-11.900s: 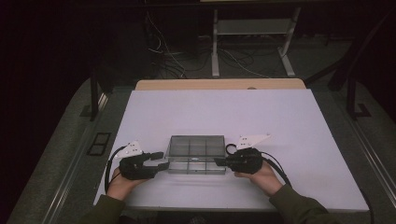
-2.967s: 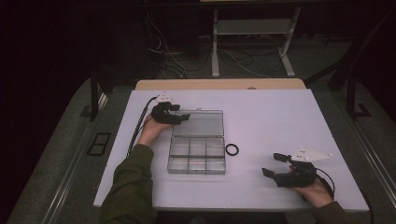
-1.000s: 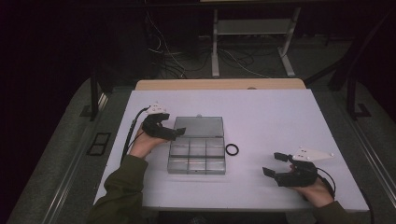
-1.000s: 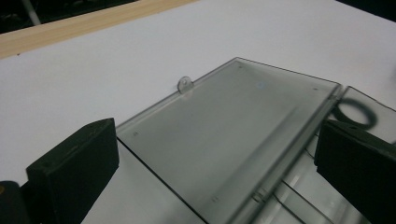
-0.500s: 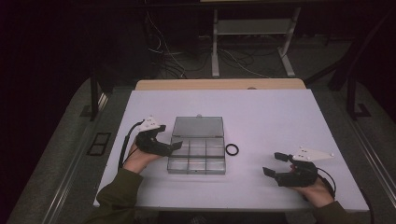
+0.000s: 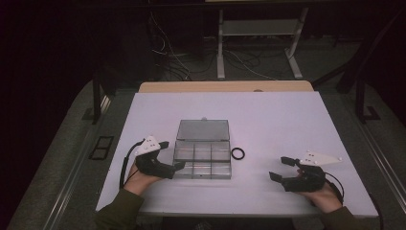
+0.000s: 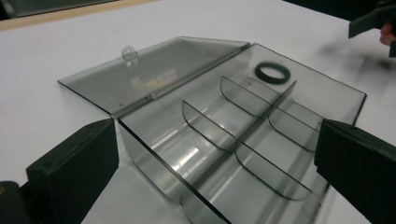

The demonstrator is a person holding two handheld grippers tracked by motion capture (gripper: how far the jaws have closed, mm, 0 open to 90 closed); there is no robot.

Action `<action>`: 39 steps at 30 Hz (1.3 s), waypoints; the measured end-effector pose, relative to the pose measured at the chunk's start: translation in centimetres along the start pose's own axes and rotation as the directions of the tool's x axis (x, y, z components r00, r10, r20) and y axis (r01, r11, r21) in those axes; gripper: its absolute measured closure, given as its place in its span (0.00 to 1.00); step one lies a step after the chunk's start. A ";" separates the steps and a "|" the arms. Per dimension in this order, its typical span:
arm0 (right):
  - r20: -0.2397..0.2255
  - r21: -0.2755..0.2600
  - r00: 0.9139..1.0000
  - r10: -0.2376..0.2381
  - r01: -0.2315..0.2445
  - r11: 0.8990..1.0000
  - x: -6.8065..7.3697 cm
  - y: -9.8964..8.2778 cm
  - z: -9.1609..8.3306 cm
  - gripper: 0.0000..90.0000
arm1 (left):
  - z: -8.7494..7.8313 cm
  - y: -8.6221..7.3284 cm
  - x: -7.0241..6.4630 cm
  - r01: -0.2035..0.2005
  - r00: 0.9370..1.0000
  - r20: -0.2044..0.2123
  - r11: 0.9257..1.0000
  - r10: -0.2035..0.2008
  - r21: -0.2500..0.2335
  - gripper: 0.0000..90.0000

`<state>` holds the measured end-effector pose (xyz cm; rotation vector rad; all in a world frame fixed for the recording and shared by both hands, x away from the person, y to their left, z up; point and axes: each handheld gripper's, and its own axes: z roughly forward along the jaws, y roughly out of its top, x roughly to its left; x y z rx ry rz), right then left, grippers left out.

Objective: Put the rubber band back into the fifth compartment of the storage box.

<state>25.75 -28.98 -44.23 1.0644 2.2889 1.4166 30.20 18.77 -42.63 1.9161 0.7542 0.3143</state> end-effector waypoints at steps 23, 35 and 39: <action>-0.026 0.060 1.000 0.008 -0.007 0.998 0.0 1.7 1.2 0.22 | -0.5 -1.7 -1.6 -0.025 0.999 0.036 1.000 0.025 0.007 0.00; -0.027 0.075 1.000 -0.010 0.012 0.997 -0.4 3.2 2.7 0.22 | -0.4 -1.7 -1.7 -0.030 0.999 0.033 0.999 0.029 0.014 0.00; -0.024 0.066 1.000 -0.016 0.017 0.998 -0.5 3.7 3.1 0.21 | -0.5 -1.6 -1.6 -0.030 0.999 0.033 0.999 0.029 0.013 0.00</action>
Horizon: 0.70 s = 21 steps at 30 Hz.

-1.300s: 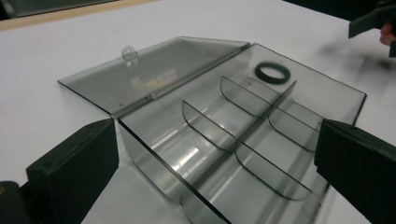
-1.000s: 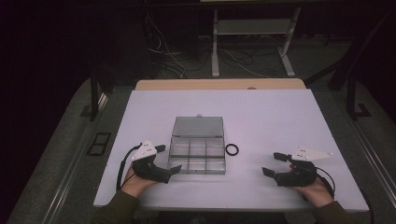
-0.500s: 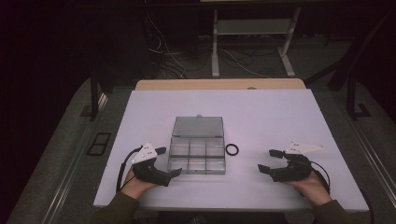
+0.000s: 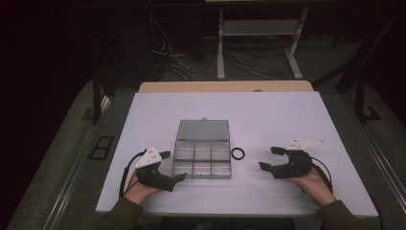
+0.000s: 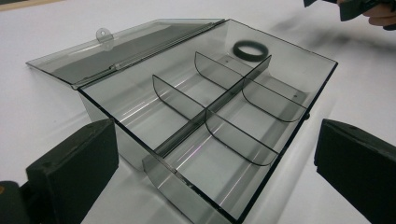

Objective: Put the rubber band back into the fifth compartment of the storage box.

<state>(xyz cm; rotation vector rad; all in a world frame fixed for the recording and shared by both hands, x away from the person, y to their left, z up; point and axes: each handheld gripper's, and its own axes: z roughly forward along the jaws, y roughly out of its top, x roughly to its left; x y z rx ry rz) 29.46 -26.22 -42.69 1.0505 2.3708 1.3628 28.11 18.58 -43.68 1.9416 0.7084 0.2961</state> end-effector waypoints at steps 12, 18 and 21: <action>-0.021 -0.004 1.000 -0.011 0.011 1.000 -0.2 1.4 1.3 0.22 | 0.1 0.0 0.0 0.009 1.000 0.001 1.000 -0.009 0.007 0.00; -0.032 -0.012 0.999 -0.006 0.005 1.000 -0.4 2.2 2.0 0.22 | 0.1 0.0 0.0 0.013 1.000 0.000 1.000 -0.013 0.007 0.00; -0.039 -0.009 0.999 -0.005 0.005 1.000 -0.4 2.5 2.4 0.25 | 0.1 0.0 0.0 0.015 1.000 0.000 1.000 -0.015 0.007 0.00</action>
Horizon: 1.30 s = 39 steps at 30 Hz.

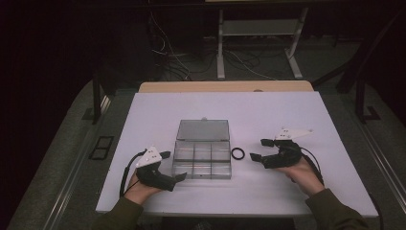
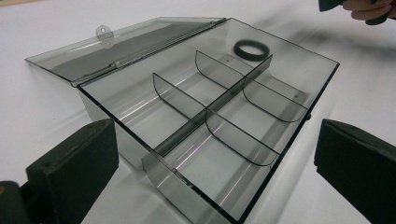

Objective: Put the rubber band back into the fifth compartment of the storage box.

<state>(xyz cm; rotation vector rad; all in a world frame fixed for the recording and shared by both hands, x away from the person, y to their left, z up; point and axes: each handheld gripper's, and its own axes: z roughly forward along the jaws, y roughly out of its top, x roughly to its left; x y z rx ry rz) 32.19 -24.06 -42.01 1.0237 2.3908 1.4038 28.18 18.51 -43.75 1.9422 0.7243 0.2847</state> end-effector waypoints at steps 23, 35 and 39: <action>-0.002 0.036 1.000 -0.019 0.019 0.999 -0.4 2.7 3.1 0.34 | 0.0 0.0 0.0 0.003 1.000 -0.001 1.000 -0.003 0.000 0.00; -0.005 0.090 0.999 -0.032 0.032 0.995 -0.9 3.1 5.4 0.59 | 0.0 0.0 0.0 0.006 1.000 0.000 1.000 -0.006 -0.002 0.00; -0.007 0.110 0.999 -0.039 0.040 0.993 -1.0 2.9 5.9 0.66 | 0.0 0.0 0.0 0.006 1.000 0.001 1.000 -0.006 -0.001 0.00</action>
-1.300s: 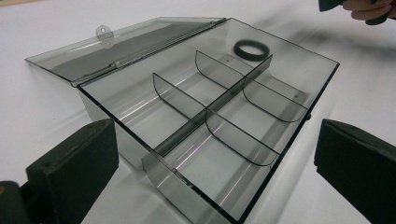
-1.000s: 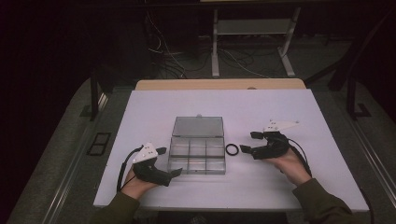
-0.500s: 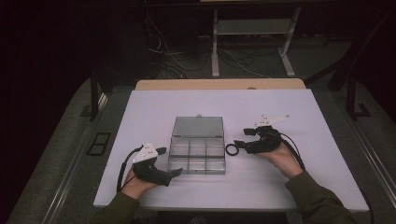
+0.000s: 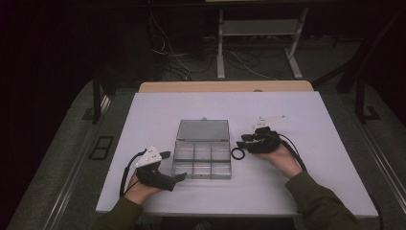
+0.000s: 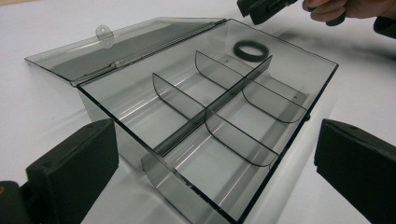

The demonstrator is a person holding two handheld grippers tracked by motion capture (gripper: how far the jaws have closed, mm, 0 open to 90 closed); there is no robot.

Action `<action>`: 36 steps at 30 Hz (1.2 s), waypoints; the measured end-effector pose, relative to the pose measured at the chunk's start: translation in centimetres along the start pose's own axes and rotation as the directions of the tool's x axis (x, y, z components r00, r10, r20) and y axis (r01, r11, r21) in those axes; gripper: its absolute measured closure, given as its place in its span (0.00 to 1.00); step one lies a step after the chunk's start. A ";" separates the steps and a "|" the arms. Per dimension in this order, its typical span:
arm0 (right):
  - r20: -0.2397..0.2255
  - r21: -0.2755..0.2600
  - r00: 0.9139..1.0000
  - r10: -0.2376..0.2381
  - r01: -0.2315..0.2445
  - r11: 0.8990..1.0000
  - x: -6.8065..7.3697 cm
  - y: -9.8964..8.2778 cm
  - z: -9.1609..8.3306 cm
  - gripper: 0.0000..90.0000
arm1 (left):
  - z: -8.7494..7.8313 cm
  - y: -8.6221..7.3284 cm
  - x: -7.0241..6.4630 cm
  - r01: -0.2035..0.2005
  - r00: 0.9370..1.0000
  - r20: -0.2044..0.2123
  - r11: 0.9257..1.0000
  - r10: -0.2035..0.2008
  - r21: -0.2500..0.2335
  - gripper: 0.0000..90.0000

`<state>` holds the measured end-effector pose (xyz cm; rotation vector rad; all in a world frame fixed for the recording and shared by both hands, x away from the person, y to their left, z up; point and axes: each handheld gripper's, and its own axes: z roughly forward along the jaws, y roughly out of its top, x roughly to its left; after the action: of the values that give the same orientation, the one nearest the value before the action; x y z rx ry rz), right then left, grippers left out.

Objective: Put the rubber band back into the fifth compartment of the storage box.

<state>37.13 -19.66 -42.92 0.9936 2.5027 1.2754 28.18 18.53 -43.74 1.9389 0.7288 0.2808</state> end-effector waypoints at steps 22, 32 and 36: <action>-0.004 0.111 1.000 -0.016 0.017 0.994 -0.3 -1.0 1.8 0.85 | 0.0 0.0 -0.1 0.002 1.000 -0.001 1.000 -0.002 0.003 0.00; -0.004 0.122 1.000 -0.021 0.022 0.992 -0.3 -1.2 1.8 0.93 | 0.1 0.1 -0.2 -0.005 1.000 -0.004 1.000 0.005 0.005 0.00; -0.010 0.117 1.000 -0.022 0.023 0.993 -0.3 -1.1 1.7 0.94 | 0.0 0.1 -0.2 -0.006 1.000 -0.001 1.000 0.006 0.004 0.00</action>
<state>37.56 -19.20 -44.92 0.9827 2.6141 1.1403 28.07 18.32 -43.63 1.9452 0.7252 0.2840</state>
